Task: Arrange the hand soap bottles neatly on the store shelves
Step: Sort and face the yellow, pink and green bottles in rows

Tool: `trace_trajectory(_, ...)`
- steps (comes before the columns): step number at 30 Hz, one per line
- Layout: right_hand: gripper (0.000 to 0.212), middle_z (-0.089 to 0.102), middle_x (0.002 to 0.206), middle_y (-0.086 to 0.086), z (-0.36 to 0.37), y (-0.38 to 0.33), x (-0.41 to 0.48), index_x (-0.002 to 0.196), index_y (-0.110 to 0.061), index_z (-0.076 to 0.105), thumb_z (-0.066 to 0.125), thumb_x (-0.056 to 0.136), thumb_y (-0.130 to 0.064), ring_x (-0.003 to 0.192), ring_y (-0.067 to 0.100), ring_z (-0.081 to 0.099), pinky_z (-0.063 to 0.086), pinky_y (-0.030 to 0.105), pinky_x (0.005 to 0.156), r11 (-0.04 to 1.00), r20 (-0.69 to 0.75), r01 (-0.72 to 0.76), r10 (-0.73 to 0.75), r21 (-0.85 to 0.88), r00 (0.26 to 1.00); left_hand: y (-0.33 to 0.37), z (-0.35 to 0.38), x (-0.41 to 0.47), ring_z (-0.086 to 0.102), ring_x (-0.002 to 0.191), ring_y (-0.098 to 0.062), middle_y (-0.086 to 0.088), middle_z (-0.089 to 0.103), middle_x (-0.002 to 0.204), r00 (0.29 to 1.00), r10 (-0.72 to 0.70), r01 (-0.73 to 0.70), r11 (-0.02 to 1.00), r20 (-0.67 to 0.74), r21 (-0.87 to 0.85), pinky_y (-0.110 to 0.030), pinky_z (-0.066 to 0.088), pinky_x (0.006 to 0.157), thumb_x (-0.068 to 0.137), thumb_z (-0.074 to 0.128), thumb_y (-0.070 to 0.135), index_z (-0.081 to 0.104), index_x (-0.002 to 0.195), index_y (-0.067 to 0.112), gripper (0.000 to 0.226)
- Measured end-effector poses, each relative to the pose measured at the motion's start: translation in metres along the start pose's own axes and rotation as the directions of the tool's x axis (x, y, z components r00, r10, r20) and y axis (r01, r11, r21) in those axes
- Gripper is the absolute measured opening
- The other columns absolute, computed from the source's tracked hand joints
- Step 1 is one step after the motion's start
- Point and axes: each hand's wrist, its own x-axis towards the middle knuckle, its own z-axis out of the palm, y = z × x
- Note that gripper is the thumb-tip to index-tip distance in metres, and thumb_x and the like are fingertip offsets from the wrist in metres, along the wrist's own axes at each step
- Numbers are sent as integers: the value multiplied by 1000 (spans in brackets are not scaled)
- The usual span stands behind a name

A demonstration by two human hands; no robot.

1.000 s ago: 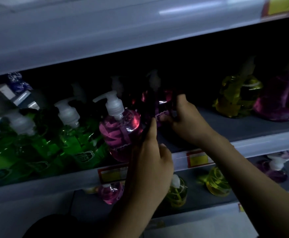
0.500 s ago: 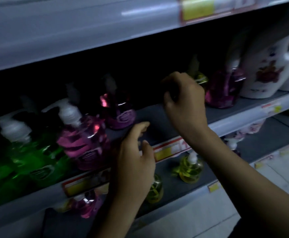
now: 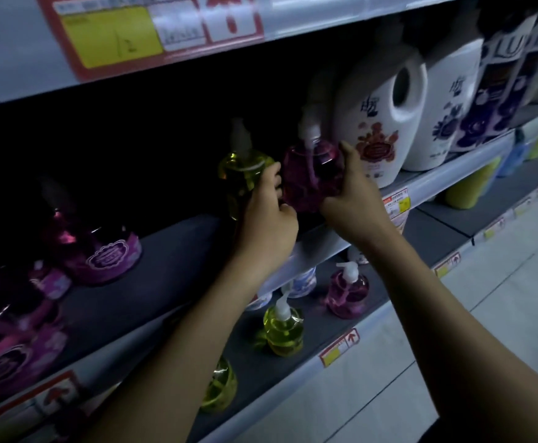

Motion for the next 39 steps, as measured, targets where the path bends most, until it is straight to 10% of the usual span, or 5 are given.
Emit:
trace_trajectory(4, 105, 56, 134, 5, 4, 18, 16, 149, -16, 20, 85, 68, -25, 117, 22, 57, 42, 22, 89, 997, 32, 79, -79, 20, 996, 5, 8, 4, 50, 126, -18, -10, 49, 141, 996, -82, 79, 990, -25, -120, -3, 43, 81, 82, 30, -23, 37, 142, 8, 68)
trace_trajectory(9, 96, 62, 118, 1, 8, 28, 26, 130, -17, 39, 85, 52, -48, 106, 19, 61, 52, 37, 89, 987, -57, 159, -159, -2, 986, 0, 1, -11, 49, 42, 0, 1, 68, 109, 997, -1, -4, 998, -78, -63, -10, 36, 42, 85, 37, -15, 55, 123, 10, 49)
trace_trajectory(15, 94, 63, 114, -3, -10, 28, 24, 133, -23, 40, 92, 55, -28, 99, 13, 65, 55, 34, 89, 988, 113, 121, -131, 92, 985, -21, -25, -19, 59, 109, -10, 2, 59, 121, 997, 37, -26, 986, -68, 165, -26, 49, 93, 87, 46, -9, 53, 128, 19, 50)
trace_trajectory(27, 81, 59, 120, 9, 6, -10, -8, 130, -10, 34, 78, 67, 14, 112, 24, 62, 54, 43, 93, 930, 435, 85, -247, 358, 866, -21, -62, -55, 58, 94, 3, 16, 56, 101, 983, 92, -76, 992, -159, 103, -20, 49, 83, 90, 58, 3, 48, 132, 18, 46)
trace_trajectory(39, 81, 54, 135, 0, 89, -74, -45, 147, -24, 28, 71, 83, -2, 123, 10, 56, 52, 39, 99, 897, 645, 125, -396, 424, 654, -44, -120, -153, 38, 134, -8, 10, 31, 152, 937, 2, 103, 955, -350, 280, -32, 41, 105, 97, 47, 15, 10, 148, 45, 70)
